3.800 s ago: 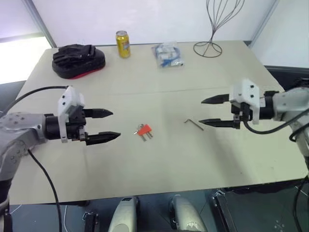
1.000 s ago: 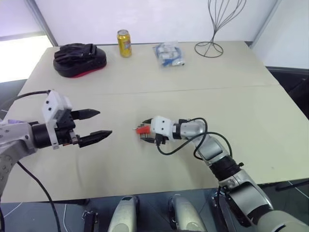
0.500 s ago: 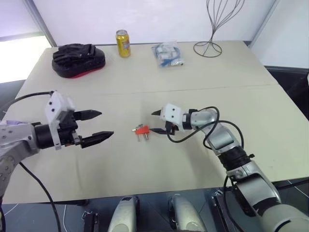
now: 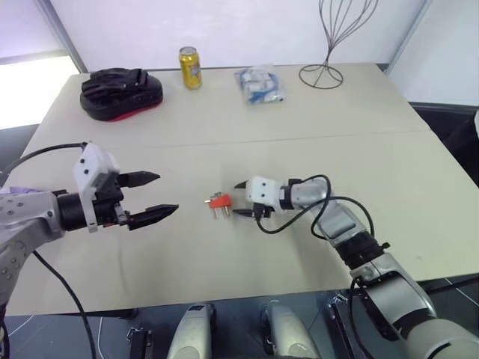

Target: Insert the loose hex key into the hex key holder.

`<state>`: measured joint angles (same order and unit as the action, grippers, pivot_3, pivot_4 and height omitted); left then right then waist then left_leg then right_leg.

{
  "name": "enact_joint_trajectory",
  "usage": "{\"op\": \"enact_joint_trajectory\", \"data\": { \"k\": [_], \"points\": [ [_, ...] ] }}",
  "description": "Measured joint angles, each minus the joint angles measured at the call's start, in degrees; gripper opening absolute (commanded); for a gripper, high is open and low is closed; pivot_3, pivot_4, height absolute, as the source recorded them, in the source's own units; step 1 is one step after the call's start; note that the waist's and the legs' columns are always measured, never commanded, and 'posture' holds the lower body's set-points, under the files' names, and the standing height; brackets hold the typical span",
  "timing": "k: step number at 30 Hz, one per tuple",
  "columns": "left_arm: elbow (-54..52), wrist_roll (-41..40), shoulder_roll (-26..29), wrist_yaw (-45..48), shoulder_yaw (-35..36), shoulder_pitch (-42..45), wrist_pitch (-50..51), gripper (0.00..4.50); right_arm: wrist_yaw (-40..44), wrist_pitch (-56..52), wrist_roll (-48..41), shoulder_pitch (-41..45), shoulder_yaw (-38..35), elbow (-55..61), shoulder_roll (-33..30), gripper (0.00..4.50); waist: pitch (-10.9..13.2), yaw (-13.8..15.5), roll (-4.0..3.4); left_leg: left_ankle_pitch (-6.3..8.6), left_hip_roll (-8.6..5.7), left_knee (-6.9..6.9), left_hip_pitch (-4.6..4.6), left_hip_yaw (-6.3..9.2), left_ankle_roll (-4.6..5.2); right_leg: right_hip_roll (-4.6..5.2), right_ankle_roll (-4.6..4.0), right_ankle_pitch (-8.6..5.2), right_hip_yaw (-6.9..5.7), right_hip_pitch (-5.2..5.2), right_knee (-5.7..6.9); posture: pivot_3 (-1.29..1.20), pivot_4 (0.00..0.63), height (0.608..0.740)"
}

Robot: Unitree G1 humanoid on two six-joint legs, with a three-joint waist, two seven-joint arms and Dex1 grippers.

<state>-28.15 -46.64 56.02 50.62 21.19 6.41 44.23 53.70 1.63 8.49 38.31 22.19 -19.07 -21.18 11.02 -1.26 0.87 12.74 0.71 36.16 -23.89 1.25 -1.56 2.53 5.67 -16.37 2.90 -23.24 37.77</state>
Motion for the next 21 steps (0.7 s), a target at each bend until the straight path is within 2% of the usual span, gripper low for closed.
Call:
{"op": "enact_joint_trajectory", "data": {
  "k": [11, 21],
  "points": [
    [-0.46, -0.11, 0.0, -0.7, 0.0, -0.09, 0.08, 4.46, -0.7, -2.62, 0.22, -0.11, 0.72, 0.0, 4.38, 3.19, 0.0, -0.09, 0.0, -0.01, 0.01, 0.01, 0.08, 0.0, -0.01, -0.01, -0.02, -0.01, 0.01, 0.0, 0.15, 0.0, 0.15, 0.74],
    [-1.29, -0.11, -0.22, -1.12, 0.02, -1.14, 0.01, 4.46, -0.73, -4.29, -0.71, 0.26, 0.73, -1.22, 5.07, 3.19, 0.0, -0.06, 0.01, -0.02, 0.0, 0.0, 0.18, 0.0, -0.03, -0.01, -0.02, -0.01, 0.01, 0.1, 0.16, 0.0, 0.15, 0.74]
  ]
}}
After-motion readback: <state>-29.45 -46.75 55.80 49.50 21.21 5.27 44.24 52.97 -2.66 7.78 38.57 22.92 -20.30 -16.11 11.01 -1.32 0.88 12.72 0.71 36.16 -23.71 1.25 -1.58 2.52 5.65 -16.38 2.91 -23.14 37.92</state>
